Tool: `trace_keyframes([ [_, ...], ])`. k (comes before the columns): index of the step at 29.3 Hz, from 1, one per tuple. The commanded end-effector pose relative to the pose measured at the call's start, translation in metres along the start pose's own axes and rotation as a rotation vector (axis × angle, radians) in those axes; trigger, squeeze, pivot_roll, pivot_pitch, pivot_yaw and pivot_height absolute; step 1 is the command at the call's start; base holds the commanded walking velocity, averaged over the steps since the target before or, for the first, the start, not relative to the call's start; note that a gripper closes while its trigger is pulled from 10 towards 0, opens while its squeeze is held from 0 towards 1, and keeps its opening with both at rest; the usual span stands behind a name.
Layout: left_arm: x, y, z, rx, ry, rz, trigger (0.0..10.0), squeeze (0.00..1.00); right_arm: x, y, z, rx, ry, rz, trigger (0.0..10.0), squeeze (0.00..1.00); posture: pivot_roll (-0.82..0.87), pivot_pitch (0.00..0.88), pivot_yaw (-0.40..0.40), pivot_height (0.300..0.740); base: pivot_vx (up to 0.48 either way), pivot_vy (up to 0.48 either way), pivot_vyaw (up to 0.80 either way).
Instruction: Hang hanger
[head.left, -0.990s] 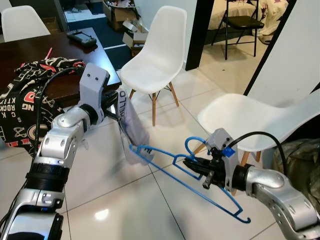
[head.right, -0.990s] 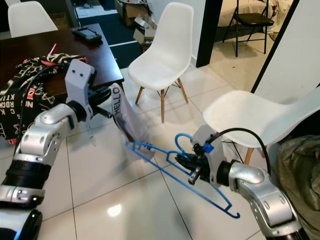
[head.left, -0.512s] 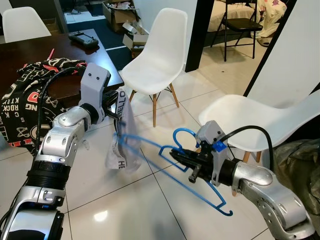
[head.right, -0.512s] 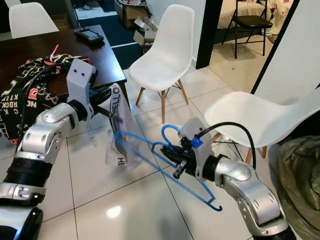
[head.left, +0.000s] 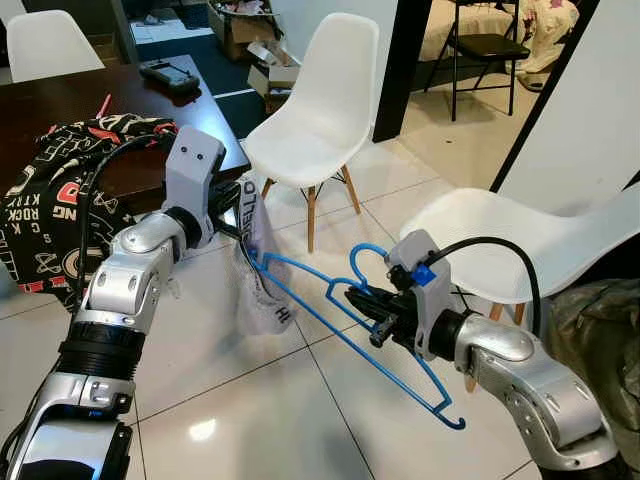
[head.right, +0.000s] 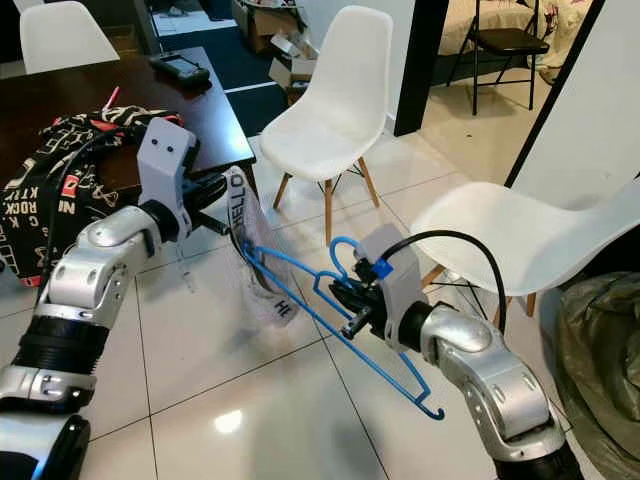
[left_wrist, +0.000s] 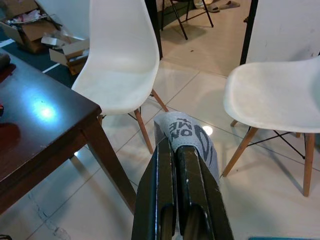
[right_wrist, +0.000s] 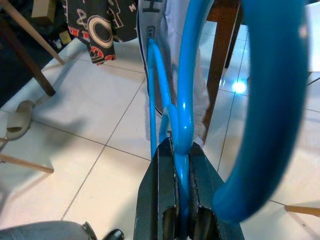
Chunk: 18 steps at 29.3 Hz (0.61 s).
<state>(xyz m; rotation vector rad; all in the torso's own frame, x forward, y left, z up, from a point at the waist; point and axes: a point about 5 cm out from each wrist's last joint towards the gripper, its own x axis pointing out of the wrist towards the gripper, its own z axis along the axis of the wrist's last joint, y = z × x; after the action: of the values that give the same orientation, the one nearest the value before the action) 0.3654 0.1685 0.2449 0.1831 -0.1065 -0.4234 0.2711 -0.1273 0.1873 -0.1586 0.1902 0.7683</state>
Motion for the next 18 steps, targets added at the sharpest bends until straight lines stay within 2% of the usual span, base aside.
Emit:
trace_keyframes([
  [1, -0.001, -0.003, 0.000, -0.002, -0.003, -0.006, 10.0, 0.00, 0.001, 0.005, 0.006, 0.013, -0.023, 0.017, 10.0, 0.00, 0.01, 0.152, 0.031, 0.740, 0.000, 0.000, 0.00],
  [11, 0.000, -0.003, -0.001, -0.004, -0.001, -0.004, 10.0, 0.00, 0.001, 0.010, 0.008, 0.033, -0.035, 0.051, 10.0, 0.00, 0.01, 0.154, 0.034, 0.740, 0.000, 0.000, 0.00],
  [18, 0.000, -0.002, 0.001, -0.004, -0.004, 0.005, 10.0, 0.00, -0.004, 0.025, 0.005, 0.019, 0.002, 0.163, 10.0, 0.00, 0.02, 0.157, 0.038, 0.740, 0.000, 0.000, 0.00],
])
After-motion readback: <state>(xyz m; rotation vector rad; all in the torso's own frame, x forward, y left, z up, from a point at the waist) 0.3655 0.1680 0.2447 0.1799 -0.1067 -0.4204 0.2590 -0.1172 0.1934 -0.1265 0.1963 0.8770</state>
